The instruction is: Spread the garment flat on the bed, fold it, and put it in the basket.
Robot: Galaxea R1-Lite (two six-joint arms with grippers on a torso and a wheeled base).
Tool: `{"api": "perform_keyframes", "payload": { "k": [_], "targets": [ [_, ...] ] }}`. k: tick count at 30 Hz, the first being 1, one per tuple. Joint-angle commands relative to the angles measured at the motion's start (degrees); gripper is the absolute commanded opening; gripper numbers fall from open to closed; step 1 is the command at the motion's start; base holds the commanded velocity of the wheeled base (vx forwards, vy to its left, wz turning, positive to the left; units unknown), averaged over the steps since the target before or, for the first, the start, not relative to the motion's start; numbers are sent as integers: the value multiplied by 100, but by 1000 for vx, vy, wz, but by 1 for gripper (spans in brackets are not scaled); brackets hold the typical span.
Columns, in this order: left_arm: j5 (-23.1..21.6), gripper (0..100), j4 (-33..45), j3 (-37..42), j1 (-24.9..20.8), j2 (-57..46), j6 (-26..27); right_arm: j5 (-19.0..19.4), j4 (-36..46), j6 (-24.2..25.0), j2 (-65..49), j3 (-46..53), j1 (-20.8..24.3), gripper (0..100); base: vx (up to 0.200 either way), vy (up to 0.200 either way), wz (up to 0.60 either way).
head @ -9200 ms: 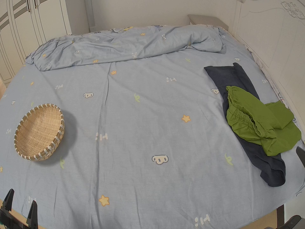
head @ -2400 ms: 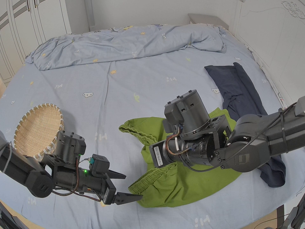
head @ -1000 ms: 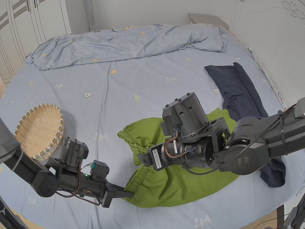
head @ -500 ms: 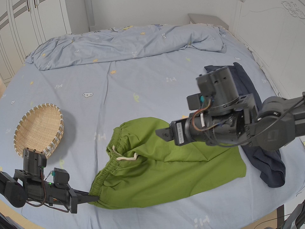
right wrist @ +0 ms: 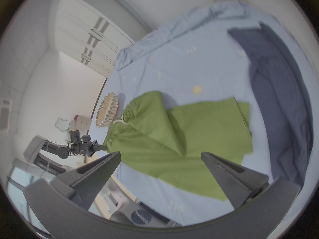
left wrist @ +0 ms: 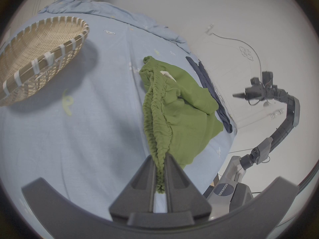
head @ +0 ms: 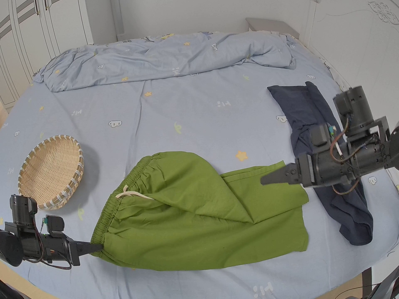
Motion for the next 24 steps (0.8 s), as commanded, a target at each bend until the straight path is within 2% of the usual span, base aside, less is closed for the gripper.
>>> {"api": "perform_keyframes", "payload": {
  "k": [1,6,11,14,24],
  "targets": [
    [-104,0,-3,36,372,189,-53,1153,467,78,-453,1302,-1167,100,0,0,0],
    [-148,0,-3,36,399,224,-79,1232,177,-634,-304,2339,-1370,100,0,0,0],
    [-157,0,-3,1,372,216,-88,1320,-34,-740,-225,2849,-1370,100,0,0,0],
    [-157,0,-3,-43,363,216,-88,1364,-429,-801,57,3192,-1361,100,0,0,0],
    [-157,0,-3,-78,381,216,-88,1452,-1167,-968,839,3491,-1334,100,0,0,0]
  ]
}}
